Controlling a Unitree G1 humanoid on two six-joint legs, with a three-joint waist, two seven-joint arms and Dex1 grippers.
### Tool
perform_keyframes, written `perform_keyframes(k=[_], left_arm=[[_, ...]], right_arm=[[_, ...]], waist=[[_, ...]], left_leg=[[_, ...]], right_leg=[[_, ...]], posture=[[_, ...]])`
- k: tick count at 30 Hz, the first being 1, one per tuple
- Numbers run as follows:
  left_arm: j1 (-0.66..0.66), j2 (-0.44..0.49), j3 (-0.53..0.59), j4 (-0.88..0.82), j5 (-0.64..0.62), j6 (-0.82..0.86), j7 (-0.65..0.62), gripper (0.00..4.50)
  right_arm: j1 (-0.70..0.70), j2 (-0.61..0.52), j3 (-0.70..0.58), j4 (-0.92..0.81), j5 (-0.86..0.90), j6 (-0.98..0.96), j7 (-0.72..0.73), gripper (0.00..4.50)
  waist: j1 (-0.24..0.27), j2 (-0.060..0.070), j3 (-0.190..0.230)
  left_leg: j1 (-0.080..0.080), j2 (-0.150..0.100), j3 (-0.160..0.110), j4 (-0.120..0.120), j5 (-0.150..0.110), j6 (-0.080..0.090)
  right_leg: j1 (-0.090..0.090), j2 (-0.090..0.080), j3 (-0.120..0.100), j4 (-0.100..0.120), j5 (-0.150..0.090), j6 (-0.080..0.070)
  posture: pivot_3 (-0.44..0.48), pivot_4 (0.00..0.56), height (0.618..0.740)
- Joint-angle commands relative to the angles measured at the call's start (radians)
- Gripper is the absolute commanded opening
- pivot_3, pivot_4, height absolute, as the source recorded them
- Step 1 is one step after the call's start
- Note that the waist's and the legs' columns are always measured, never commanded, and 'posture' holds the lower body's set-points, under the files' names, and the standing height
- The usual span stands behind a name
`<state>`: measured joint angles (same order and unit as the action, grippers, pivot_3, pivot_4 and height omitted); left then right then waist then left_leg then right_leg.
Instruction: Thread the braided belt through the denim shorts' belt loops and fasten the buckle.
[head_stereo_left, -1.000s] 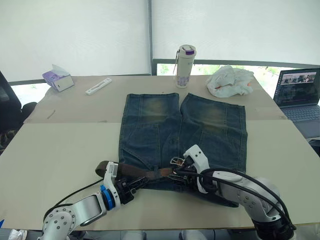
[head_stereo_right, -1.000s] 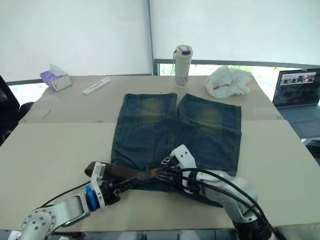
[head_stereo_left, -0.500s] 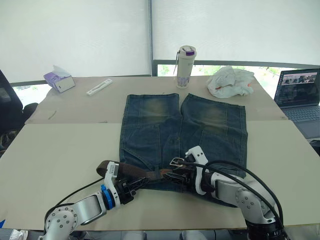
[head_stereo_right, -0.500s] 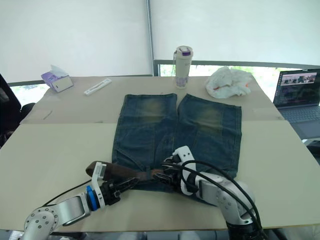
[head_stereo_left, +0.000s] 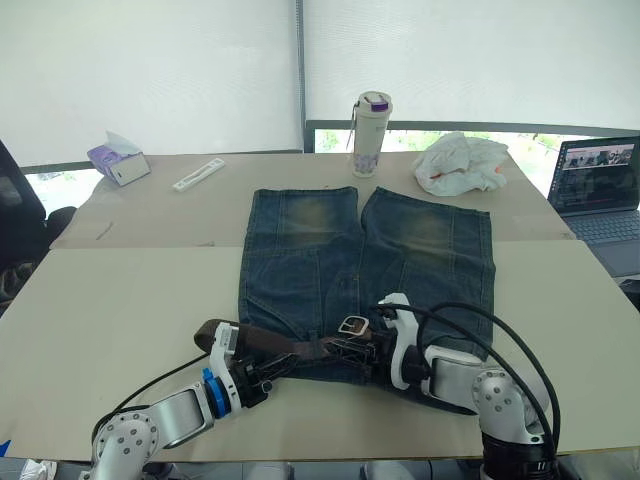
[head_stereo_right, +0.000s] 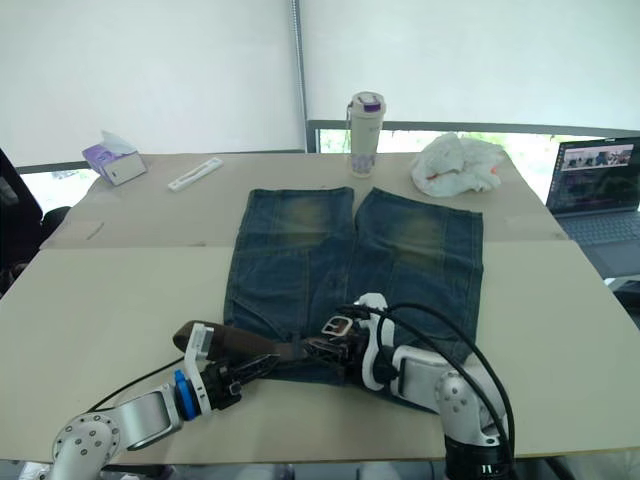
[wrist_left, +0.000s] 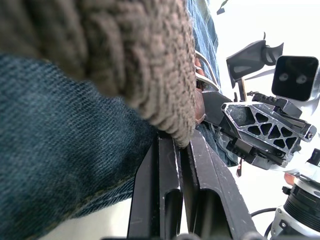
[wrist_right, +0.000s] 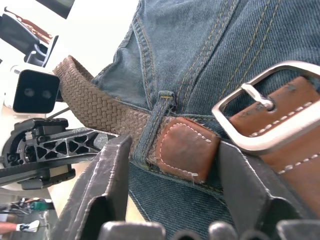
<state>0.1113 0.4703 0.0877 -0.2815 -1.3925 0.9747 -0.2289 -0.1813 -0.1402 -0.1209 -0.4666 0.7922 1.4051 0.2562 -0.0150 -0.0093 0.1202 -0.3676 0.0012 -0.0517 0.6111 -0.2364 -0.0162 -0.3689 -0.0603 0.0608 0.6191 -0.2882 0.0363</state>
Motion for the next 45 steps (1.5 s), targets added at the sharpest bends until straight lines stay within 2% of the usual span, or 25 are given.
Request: perform_keyframes(k=[1, 5, 11, 14, 16, 19, 22, 26, 29, 32, 36, 38, 40, 42, 45], left_arm=[[0.002, -0.006, -0.003, 0.025, 0.024, 0.024, -0.007, 0.0], [-0.005, -0.014, 0.001, 0.031, 0.039, 0.033, -0.016, 0.0], [-0.013, -0.017, 0.008, 0.03, 0.074, 0.041, -0.022, 0.0], [-0.016, -0.022, 0.016, 0.029, 0.086, 0.04, -0.028, 1.04], [-0.019, -0.008, 0.01, 0.016, 0.144, 0.014, -0.063, 1.88], [-0.003, 0.053, -0.007, -0.02, 0.238, -0.026, -0.173, 3.25], [0.025, 0.11, -0.001, -0.053, 0.253, -0.035, -0.284, 4.46], [0.078, 0.238, -0.019, -0.104, 0.342, -0.097, -0.5, 4.46], [0.088, 0.295, -0.028, -0.134, 0.385, -0.146, -0.623, 4.46], [0.091, 0.367, -0.015, -0.186, 0.401, -0.185, -0.779, 4.46], [0.086, 0.424, 0.01, -0.223, 0.401, -0.22, -0.917, 4.46], [0.063, 0.465, 0.025, -0.257, 0.386, -0.225, -0.992, 4.46], [0.017, 0.48, 0.034, -0.266, 0.357, -0.207, -1.01, 4.46], [-0.082, 0.435, 0.048, -0.235, 0.309, -0.197, -0.956, 4.46], [-0.222, 0.356, 0.06, -0.158, 0.285, -0.184, -0.852, 4.46]], right_arm=[[0.011, -0.011, 0.001, -0.006, 0.012, 0.028, -0.004, 1.35], [0.005, -0.012, -0.004, -0.016, 0.027, 0.033, -0.006, 0.01], [-0.029, 0.026, -0.078, -0.045, 0.106, 0.069, -0.005, 0.01], [-0.049, 0.054, -0.124, -0.044, 0.141, 0.093, -0.02, 0.0], [-0.066, 0.077, -0.158, -0.041, 0.169, 0.107, -0.032, 0.0], [-0.097, 0.119, -0.227, -0.033, 0.221, 0.127, -0.058, 0.0], [-0.118, 0.13, -0.282, -0.025, 0.27, 0.146, -0.078, 0.0], [-0.131, 0.105, -0.345, -0.004, 0.341, 0.153, -0.091, 0.0], [-0.132, 0.065, -0.373, 0.003, 0.414, 0.159, -0.092, 0.0], [-0.111, -0.045, -0.399, 0.002, 0.508, 0.162, -0.058, 0.0], [-0.09, -0.174, -0.411, 0.047, 0.626, 0.114, -0.062, 0.0], [-0.061, -0.28, -0.434, 0.069, 0.676, 0.101, -0.017, 0.0], [-0.034, -0.367, -0.444, 0.093, 0.696, 0.081, 0.017, 0.0], [-0.009, -0.442, -0.453, 0.122, 0.685, 0.052, 0.051, 0.0], [0.025, -0.533, -0.471, 0.156, 0.663, 0.017, 0.109, 0.0]], waist=[[0.0, 0.0, 0.0], [0.001, 0.001, 0.0], [0.0, 0.001, 0.001], [-0.002, 0.002, 0.002], [-0.002, 0.001, 0.002], [-0.004, 0.001, 0.002], [-0.011, 0.002, 0.002], [-0.026, 0.003, 0.004], [-0.026, 0.005, 0.006], [-0.022, 0.003, 0.008], [-0.022, 0.003, 0.009], [-0.023, 0.002, 0.01], [-0.016, 0.003, 0.011], [-0.01, 0.002, 0.011], [-0.003, 0.001, 0.011]], left_leg=[[0.0, 0.0, 0.0, 0.0, 0.0, 0.0], [0.0, 0.0, 0.0, 0.0, 0.0, 0.0], [-0.001, 0.0, 0.0, 0.0, 0.0, 0.0], [-0.001, 0.0, 0.0, 0.0, 0.0, 0.0], [-0.001, 0.0, 0.0, -0.001, 0.0, 0.0], [-0.001, 0.0, 0.0, -0.001, 0.0, 0.0], [-0.001, 0.001, 0.0, -0.002, 0.0, 0.0], [-0.001, 0.002, 0.0, -0.004, 0.0, 0.0], [-0.001, 0.002, 0.001, -0.004, 0.0, 0.0], [-0.003, 0.004, 0.001, -0.004, 0.0, 0.0], [-0.005, 0.005, 0.002, -0.005, 0.001, 0.001], [-0.005, 0.006, 0.003, -0.005, 0.001, 0.001], [-0.006, 0.007, 0.003, -0.005, 0.001, 0.002], [-0.006, 0.007, 0.004, -0.004, 0.001, 0.003], [-0.008, 0.008, 0.006, -0.003, 0.002, 0.003]], right_leg=[[0.0, 0.0, 0.0, 0.0, 0.0, 0.0], [0.0, 0.0, 0.0, 0.0, 0.0, 0.0], [0.0, 0.0, 0.0, 0.0, 0.0, 0.0], [-0.001, 0.0, 0.0, 0.0, 0.0, 0.0], [-0.001, 0.001, 0.0, 0.0, 0.0, 0.0], [-0.001, 0.0, 0.0, 0.0, 0.0, 0.0], [-0.002, 0.001, 0.001, 0.0, 0.0, -0.001], [-0.004, 0.002, 0.001, 0.0, -0.001, -0.003], [-0.004, 0.001, 0.001, 0.0, -0.001, -0.003], [-0.004, 0.001, 0.001, -0.002, -0.001, -0.003], [-0.003, 0.0, 0.0, -0.007, -0.002, -0.006], [-0.003, 0.0, 0.001, -0.007, -0.002, -0.005], [-0.003, 0.001, 0.0, -0.008, -0.002, -0.005], [-0.002, 0.001, 0.0, -0.008, -0.002, -0.005], [-0.002, 0.003, -0.001, -0.008, -0.002, 0.005]], posture=[[0.0, 0.15, 0.74], [0.0, 0.15, 0.74], [0.0, 0.15, 0.74], [0.0, 0.15, 0.74], [0.0, 0.15, 0.74], [0.0, 0.15, 0.74], [0.0, 0.15, 0.74], [0.0, 0.15, 0.74], [0.0, 0.15, 0.74], [0.0, 0.15, 0.74], [0.0, 0.15, 0.74], [0.0, 0.15, 0.74], [0.0, 0.15, 0.74], [0.0, 0.15, 0.74], [0.0, 0.15, 0.74]])
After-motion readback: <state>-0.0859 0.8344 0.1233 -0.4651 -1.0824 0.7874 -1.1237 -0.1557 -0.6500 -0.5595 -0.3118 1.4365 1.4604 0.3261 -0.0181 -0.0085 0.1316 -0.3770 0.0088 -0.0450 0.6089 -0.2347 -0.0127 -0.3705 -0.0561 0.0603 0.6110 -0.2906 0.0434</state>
